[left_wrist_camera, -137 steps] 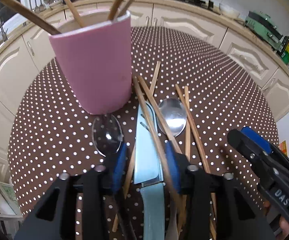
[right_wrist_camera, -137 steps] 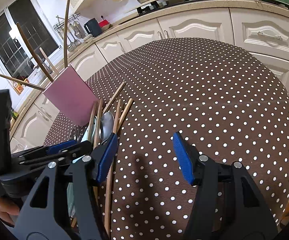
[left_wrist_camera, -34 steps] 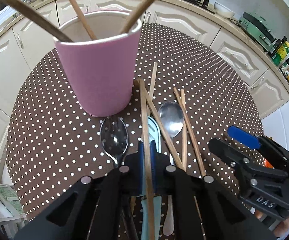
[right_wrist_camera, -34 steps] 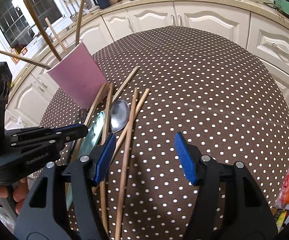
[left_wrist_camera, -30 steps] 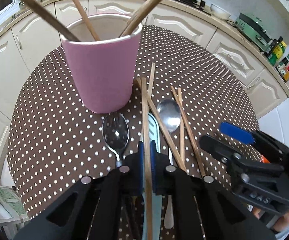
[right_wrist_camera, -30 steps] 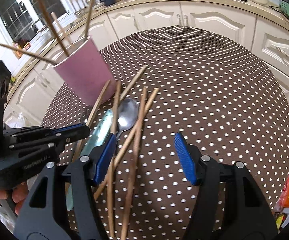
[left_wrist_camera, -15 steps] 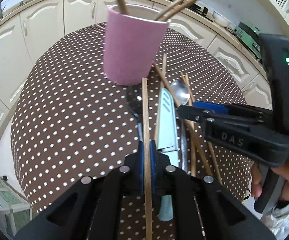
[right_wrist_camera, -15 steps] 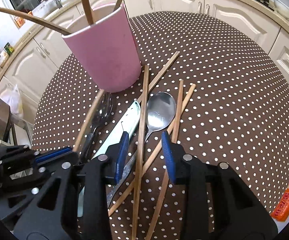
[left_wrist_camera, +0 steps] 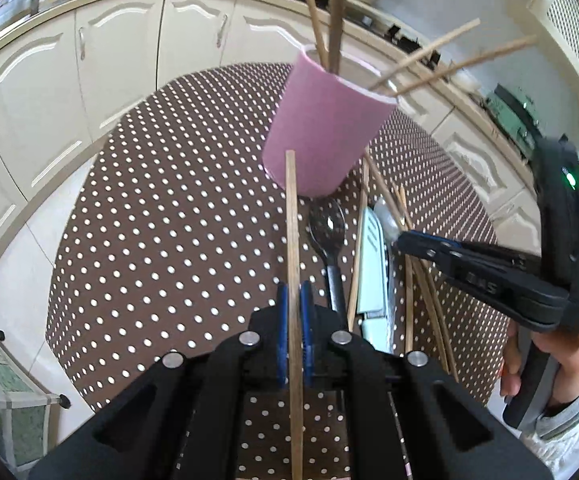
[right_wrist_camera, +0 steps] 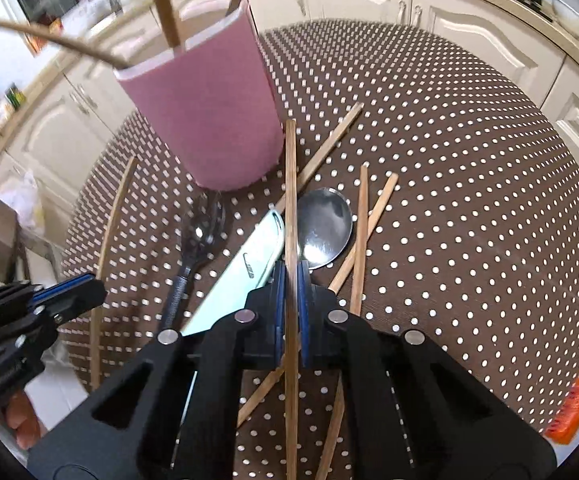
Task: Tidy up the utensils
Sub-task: 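Lift both chopsticks over the pink cup and open the left gripper to drop its chopstick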
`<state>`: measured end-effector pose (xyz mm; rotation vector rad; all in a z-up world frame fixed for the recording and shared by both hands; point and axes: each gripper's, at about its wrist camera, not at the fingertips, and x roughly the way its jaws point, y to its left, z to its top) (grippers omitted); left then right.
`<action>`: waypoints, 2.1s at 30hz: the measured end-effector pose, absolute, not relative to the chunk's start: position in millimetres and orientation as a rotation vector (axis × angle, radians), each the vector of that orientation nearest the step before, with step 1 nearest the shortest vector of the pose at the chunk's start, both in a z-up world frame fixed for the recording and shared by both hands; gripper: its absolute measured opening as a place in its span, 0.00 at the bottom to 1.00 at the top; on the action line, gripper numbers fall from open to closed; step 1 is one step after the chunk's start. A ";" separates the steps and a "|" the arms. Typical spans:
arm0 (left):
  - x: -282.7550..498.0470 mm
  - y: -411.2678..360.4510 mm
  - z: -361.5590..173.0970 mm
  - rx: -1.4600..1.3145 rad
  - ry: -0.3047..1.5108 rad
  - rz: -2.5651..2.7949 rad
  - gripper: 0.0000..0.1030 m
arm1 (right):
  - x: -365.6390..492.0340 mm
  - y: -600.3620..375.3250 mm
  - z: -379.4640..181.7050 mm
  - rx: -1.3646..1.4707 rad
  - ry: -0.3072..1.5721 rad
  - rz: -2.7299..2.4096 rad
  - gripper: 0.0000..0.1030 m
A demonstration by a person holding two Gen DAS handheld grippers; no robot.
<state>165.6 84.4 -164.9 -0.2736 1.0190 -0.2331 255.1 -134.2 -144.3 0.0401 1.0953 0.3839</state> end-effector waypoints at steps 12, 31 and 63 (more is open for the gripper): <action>136.1 120.9 -100.0 -0.351 0.699 -0.275 0.06 | 205.5 -193.3 -65.8 0.273 0.667 0.389 0.06; 79.2 104.4 -30.2 -0.385 0.135 -0.264 0.06 | 192.6 -175.9 -10.1 0.343 0.228 0.537 0.06; 199.7 54.7 -23.8 -0.251 0.052 -0.144 0.06 | 284.1 -145.5 -15.5 0.342 0.055 0.459 0.07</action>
